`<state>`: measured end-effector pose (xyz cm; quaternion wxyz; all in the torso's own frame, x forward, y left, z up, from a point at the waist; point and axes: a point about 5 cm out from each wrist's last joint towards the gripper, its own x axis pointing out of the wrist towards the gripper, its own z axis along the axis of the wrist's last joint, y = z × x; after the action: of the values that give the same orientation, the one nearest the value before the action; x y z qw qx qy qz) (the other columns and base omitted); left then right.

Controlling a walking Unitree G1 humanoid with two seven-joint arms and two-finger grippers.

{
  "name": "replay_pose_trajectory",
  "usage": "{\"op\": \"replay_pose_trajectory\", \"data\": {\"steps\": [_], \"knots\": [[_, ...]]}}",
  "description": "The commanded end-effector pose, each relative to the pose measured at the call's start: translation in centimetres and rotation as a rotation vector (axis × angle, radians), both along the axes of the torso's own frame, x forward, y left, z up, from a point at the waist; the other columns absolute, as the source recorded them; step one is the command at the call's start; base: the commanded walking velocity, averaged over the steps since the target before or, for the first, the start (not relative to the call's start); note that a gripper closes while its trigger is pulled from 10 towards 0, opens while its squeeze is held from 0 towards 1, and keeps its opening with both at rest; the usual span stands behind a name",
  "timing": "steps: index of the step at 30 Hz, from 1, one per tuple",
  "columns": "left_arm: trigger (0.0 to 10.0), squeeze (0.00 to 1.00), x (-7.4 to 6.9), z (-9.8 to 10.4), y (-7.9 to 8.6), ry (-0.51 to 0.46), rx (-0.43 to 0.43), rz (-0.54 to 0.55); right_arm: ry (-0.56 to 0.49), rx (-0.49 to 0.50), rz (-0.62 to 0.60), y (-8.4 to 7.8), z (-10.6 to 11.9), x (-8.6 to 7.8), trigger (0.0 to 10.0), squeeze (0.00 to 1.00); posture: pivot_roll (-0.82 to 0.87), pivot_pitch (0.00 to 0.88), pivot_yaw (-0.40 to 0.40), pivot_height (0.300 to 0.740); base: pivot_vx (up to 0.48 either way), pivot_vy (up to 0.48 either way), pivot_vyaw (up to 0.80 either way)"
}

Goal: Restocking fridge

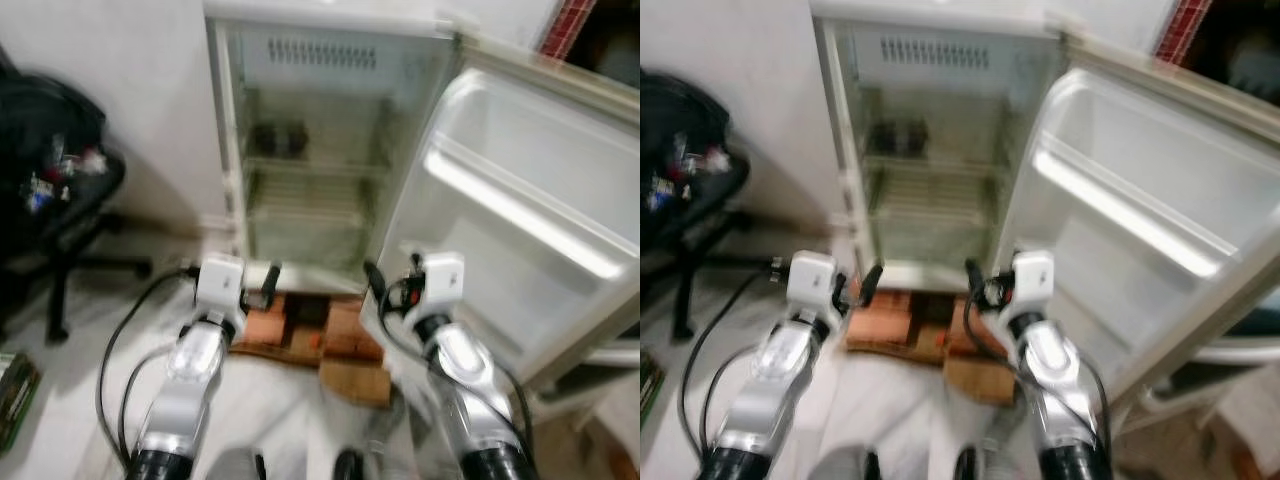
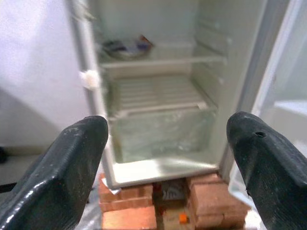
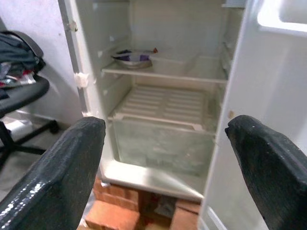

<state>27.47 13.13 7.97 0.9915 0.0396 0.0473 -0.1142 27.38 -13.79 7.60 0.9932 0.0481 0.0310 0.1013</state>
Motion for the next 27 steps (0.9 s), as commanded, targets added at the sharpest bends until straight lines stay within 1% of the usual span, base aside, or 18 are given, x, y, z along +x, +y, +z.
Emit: {"op": "replay_pose_trajectory", "data": {"steps": [1, 3, 7, 9, 11, 13, 16, 19, 22, 23, 24, 27], "knots": [[10.0, 0.00, -0.5, -0.5, -0.1, 0.016, 0.008, -0.007, -0.006, -0.007, -0.056, -1.2, 0.2, 0.1, 10.0, 0.00, 0.03, 0.008, -0.046, 0.740, -0.345, 0.000, 0.00], [10.0, 0.00, -0.7, -0.7, 0.1, 0.023, 0.014, -0.005, 0.002, -0.006, -0.108, -2.2, 0.0, -0.3, 10.0, 0.00, 0.03, 0.002, -0.040, 0.740, -0.326, 0.000, 0.00], [10.0, 0.00, -1.0, -0.8, 0.2, 0.030, 0.019, -0.004, 0.005, -0.019, -0.138, -2.9, -0.2, -0.7, 10.0, 0.00, 0.02, 0.000, -0.035, 0.740, -0.319, 0.000, 0.00], [10.0, 0.00, -1.3, -1.0, 0.4, 0.039, 0.023, -0.001, 0.011, -0.023, -0.185, -3.4, -0.3, -1.1, 10.0, 0.00, 0.02, 0.000, -0.031, 0.740, -0.291, 0.000, 0.00], [10.0, 0.00, -1.3, -1.1, 0.5, 0.040, 0.022, -0.001, 0.014, -0.023, -0.195, -3.5, -0.4, -1.3, 10.0, 0.00, 0.02, 0.000, -0.030, 0.740, -0.262, 0.000, 0.00], [10.0, 0.00, -1.6, -1.4, 0.6, 0.057, 0.022, 0.015, 0.023, -0.026, -0.211, -3.7, -0.6, -1.6, 10.0, 0.00, 0.02, 0.000, -0.023, 0.740, 0.000, 0.000, 0.00], [10.0, 0.00, -2.2, -1.9, 1.2, 0.071, 0.006, 0.049, 0.032, -0.024, -0.237, -3.9, -0.9, -2.1, 10.0, 0.00, 0.00, 0.000, -0.005, 0.740, 0.000, 0.000, 0.00], [10.0, 0.00, -2.5, -2.1, 1.2, 0.076, 0.007, 0.033, 0.039, -0.023, -0.247, -4.1, -1.0, -2.3, 10.0, 0.00, 0.00, 0.000, -0.012, 0.740, 0.000, 0.000, 0.00], [10.0, 0.00, -2.3, -1.9, 1.1, 0.058, -0.003, 0.014, 0.042, -0.017, -0.251, -4.2, -1.0, -2.3, 10.0, 0.00, 0.00, 0.000, -0.020, 0.740, 0.000, 0.000, -0.68], [10.0, 0.00, -2.1, -1.6, 0.9, 0.043, -0.018, 0.007, 0.041, -0.019, -0.250, -4.2, -1.0, -2.2, 10.0, 0.00, 0.00, 0.000, -0.025, 0.740, 0.000, 0.000, -0.80], [10.0, 0.00, -1.6, -1.1, 0.9, 0.023, -0.025, 0.005, 0.039, -0.024, -0.240, -4.1, -1.0, -1.9, 10.0, 0.00, 0.00, 0.000, -0.027, 0.740, 0.000, 0.000, 0.00], [10.0, 0.00, -1.1, -0.6, 0.7, 0.008, -0.044, 0.002, 0.031, -0.032, -0.219, -3.7, -0.9, -1.2, 10.0, 0.00, 0.01, 0.000, -0.028, 0.740, 0.000, -0.197, 0.00]]}}
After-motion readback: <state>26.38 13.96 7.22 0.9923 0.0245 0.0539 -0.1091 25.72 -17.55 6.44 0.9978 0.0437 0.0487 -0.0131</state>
